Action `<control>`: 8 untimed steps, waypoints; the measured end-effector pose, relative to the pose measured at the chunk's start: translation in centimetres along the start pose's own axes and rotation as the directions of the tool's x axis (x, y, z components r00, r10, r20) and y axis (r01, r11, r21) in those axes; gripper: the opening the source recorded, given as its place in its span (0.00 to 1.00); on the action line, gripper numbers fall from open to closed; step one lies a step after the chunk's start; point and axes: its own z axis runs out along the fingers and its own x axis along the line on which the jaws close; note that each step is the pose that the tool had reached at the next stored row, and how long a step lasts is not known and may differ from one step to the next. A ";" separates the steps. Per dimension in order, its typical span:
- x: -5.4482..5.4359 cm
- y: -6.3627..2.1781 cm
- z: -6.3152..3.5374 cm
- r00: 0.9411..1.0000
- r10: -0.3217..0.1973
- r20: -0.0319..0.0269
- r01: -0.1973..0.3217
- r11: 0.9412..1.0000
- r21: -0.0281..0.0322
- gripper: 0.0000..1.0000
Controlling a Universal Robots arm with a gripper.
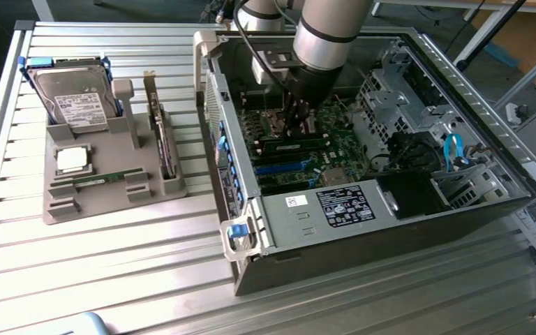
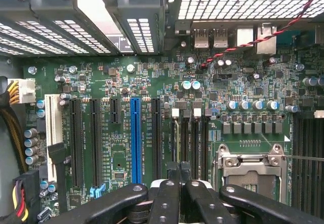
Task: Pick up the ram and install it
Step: 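Press down the ram until it locks into place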
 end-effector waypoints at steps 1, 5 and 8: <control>0.0 0.00 0.05 1.000 0.000 0.000 0.000 1.000 0.000 0.11; 0.0 0.00 0.17 1.000 0.000 0.000 0.000 1.000 0.000 0.11; 0.0 0.00 0.19 1.000 0.000 0.000 0.000 1.000 0.000 0.11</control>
